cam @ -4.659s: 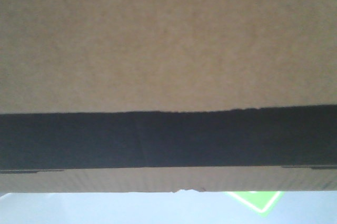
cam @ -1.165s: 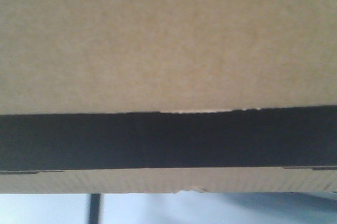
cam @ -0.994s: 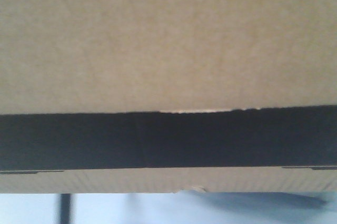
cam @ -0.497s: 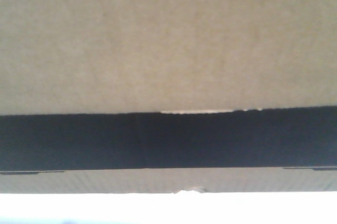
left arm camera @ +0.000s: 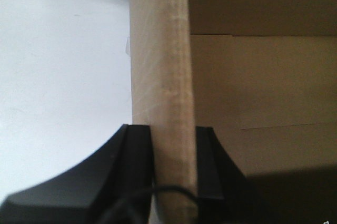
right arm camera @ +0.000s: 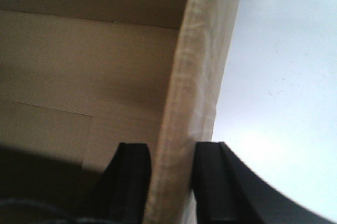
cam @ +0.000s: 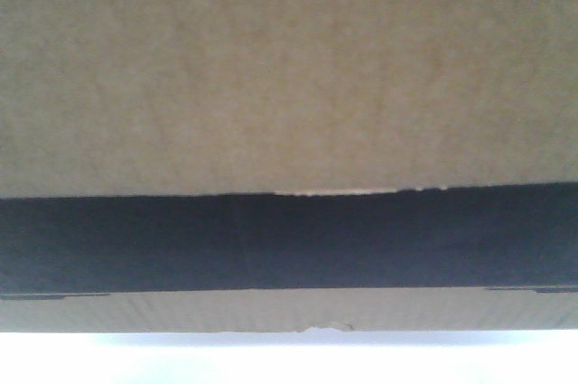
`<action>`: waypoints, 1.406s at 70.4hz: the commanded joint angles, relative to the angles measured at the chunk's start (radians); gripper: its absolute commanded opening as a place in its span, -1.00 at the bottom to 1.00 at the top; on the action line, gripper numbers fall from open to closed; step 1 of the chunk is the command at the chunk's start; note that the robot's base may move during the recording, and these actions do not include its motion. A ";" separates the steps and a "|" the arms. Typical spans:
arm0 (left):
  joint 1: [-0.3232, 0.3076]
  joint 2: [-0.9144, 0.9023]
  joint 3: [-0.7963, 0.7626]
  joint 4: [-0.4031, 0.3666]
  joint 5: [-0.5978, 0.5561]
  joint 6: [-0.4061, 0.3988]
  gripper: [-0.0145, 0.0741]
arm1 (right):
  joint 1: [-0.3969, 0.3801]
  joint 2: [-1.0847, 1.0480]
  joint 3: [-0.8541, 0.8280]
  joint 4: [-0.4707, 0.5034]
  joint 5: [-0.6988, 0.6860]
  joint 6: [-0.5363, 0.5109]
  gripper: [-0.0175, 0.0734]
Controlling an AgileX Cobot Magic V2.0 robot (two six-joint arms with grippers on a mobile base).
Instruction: Grab box from left shelf to table start
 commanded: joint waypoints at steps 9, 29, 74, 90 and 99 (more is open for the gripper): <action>-0.012 -0.009 -0.044 -0.176 -0.149 -0.013 -0.91 | -0.001 0.008 -0.027 0.064 -0.120 -0.017 -0.49; -0.012 -0.009 -0.044 -0.176 -0.149 -0.013 -0.91 | -0.001 0.008 -0.027 0.064 -0.120 -0.017 -0.49; -0.012 -0.009 -0.044 -0.176 -0.149 -0.013 -0.91 | -0.001 0.008 -0.027 0.064 -0.120 -0.017 -0.49; -0.012 -0.009 -0.044 -0.176 -0.149 -0.013 -0.91 | -0.001 0.008 -0.027 0.064 -0.120 -0.017 -0.49; -0.012 -0.009 -0.044 -0.176 -0.149 -0.013 -0.91 | -0.001 0.008 -0.027 0.064 -0.120 -0.017 -0.49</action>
